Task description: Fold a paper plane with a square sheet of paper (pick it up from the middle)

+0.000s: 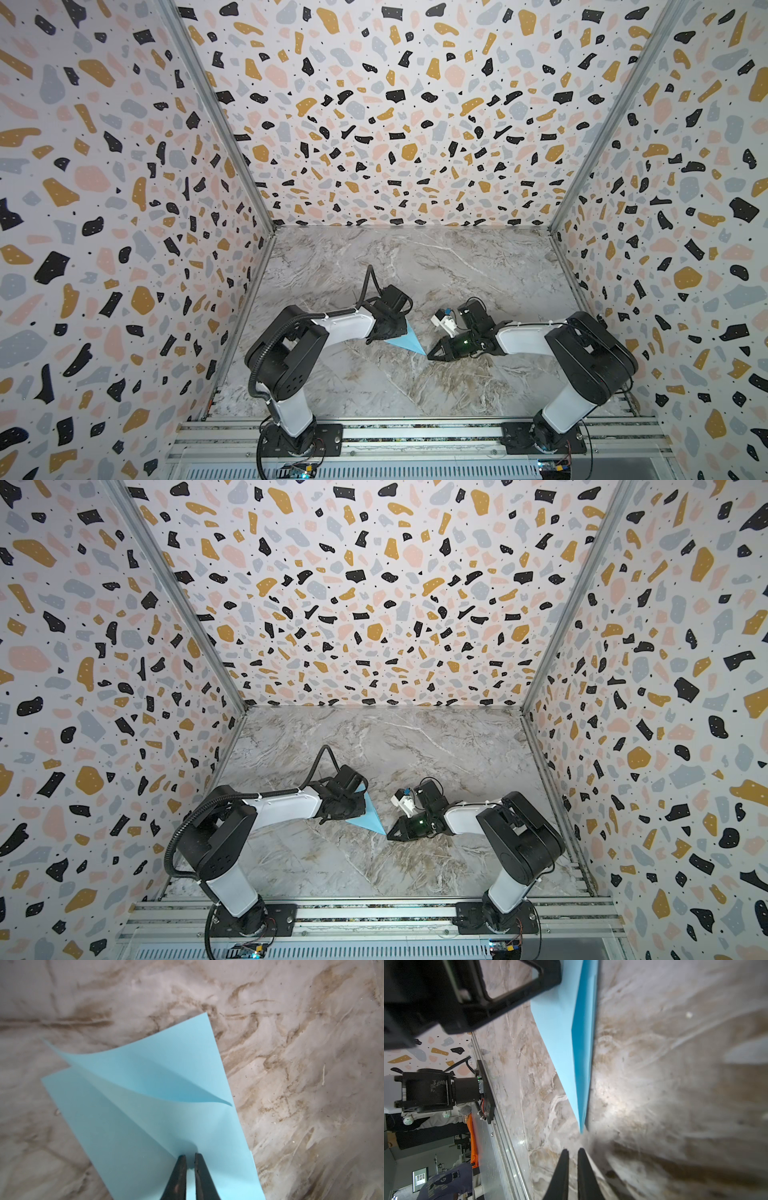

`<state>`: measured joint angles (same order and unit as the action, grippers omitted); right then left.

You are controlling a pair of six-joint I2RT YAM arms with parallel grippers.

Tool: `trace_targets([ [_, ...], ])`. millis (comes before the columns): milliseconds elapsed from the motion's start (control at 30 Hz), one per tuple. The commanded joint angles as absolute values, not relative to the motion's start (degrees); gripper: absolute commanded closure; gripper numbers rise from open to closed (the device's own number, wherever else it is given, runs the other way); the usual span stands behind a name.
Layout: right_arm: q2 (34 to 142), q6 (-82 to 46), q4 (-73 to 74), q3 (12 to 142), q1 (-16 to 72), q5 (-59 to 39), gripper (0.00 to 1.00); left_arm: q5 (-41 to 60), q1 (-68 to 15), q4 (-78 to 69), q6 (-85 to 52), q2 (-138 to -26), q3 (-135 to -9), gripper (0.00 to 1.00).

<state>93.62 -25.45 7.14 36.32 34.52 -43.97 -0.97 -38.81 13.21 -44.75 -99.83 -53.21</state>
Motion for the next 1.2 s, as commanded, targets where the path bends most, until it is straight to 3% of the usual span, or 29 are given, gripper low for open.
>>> trace_targets([
  [0,92.13,-24.65,5.52,40.43,35.20,-41.85,0.87,-5.09,-38.32,22.89,-44.58,-104.61,-50.09,0.86],
  [500,103.17,-26.29,8.04,47.81,37.23,-40.34,0.91,-3.96,-38.67,22.86,-44.87,-103.76,-50.45,0.86],
  [767,105.46,-25.67,5.94,45.91,37.12,-36.65,0.92,-0.04,-38.67,21.80,-42.81,-100.26,-55.36,0.85],
  [933,106.41,-25.53,4.74,45.07,36.83,-35.13,0.92,-3.03,-38.58,25.30,-38.50,-96.94,-61.74,0.82],
  [1167,106.44,-25.76,3.78,45.31,36.74,-33.42,0.92,0.11,-40.82,22.76,-39.15,-93.46,-59.52,0.81],
])
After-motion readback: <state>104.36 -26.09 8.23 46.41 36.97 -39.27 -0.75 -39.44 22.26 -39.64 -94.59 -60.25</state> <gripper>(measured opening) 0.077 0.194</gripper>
